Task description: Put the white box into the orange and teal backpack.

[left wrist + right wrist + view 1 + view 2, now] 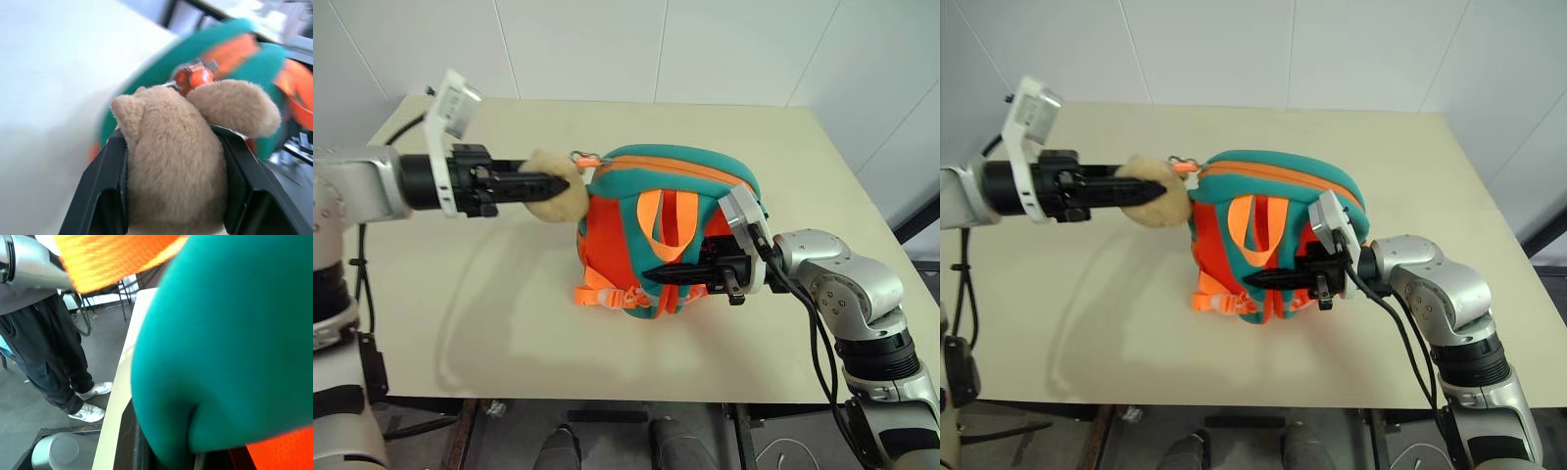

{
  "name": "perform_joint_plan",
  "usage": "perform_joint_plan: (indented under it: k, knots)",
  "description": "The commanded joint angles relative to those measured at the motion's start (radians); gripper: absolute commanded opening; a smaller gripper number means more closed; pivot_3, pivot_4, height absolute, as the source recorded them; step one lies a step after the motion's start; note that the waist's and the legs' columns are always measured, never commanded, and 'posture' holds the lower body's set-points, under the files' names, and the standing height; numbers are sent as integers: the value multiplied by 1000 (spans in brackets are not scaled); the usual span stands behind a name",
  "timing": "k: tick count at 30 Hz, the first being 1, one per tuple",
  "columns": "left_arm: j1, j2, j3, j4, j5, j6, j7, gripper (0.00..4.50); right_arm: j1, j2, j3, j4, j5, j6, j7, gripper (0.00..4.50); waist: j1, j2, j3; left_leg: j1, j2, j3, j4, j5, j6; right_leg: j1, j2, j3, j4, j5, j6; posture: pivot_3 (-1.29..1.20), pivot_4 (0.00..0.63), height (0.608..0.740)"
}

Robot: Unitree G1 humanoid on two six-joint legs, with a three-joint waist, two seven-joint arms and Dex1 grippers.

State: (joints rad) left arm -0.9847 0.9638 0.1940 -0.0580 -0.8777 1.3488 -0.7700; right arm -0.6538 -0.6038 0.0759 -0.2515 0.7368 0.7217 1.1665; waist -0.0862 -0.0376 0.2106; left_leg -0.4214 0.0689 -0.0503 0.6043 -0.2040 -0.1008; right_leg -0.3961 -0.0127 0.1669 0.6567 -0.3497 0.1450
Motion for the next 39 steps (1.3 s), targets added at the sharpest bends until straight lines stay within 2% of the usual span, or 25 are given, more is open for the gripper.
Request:
perform_joint_plan:
  k: [1, 11, 20, 24, 28, 33, 34, 35, 39]
  knots:
    - [-17, 55, -38, 103, 69, -25, -31, 1857, 9, -7, -31, -41, 23, -7, -5, 0, 1, 0, 0, 0, 0, 0, 0, 0, 0, 0, 0, 0, 0, 0, 0, 0, 150, 740]
    - [53, 106, -288, 192, 228, -146, -197, 1856, 13, 1, -33, -51, 31, -3, -30, 0, 2, 0, 0, 0, 0, 0, -4, 0, 0, -2, 0, 0, 0, -2, -2, 0, 150, 740]
    - [30, 6, -543, 345, 488, -376, -313, 1855, 6, 7, -24, -60, 42, 3, -38, 0, 3, 0, 0, 0, 0, 1, -4, 0, 0, -2, 0, 0, 0, -2, -2, 0, 150, 740]
    - [39, -42, -537, 403, 540, -433, -305, 1854, 6, 8, -22, -66, 43, 4, -46, 0, 2, 0, 0, 0, 0, 1, -4, 0, 0, -2, 0, 0, 0, -2, -2, 0, 150, 740]
    - [56, -133, -362, 466, 487, -543, -245, 1854, 2, -17, -29, -77, 36, 31, -73, 0, 5, 0, 0, 0, 0, 1, -3, 0, 0, -2, 0, 0, 1, -2, -2, 0, 150, 740]
    - [112, -109, -270, 376, 429, -476, -299, 1854, 4, -78, -55, -89, 56, 73, -63, 1642, 3, 0, 0, -1, 0, 1, -2, 0, 0, -2, 0, 0, 2, -2, -2, 0, 150, 740]
    - [128, -99, -257, 353, 423, -464, -301, 2589, 6, -93, -60, -94, 60, 79, -62, 2054, 4, 0, 0, -1, 0, 1, -2, 0, 0, -2, 0, 0, 2, -2, -2, 0, 150, 740]
    - [143, -94, -244, 334, 420, -454, -297, 2805, 10, -110, -68, -96, 61, 81, -57, 2358, 5, 0, 0, -1, 0, 0, -3, 0, 0, -2, 0, 0, 2, -2, -2, 0, 150, 740]
    - [212, -52, -169, 252, 403, -417, -283, 4149, 34, -199, -129, -121, 90, 118, -44, 3794, 9, 0, 0, -1, 0, 1, -3, 0, 0, -2, 0, 0, 2, -2, -2, 0, 150, 740]
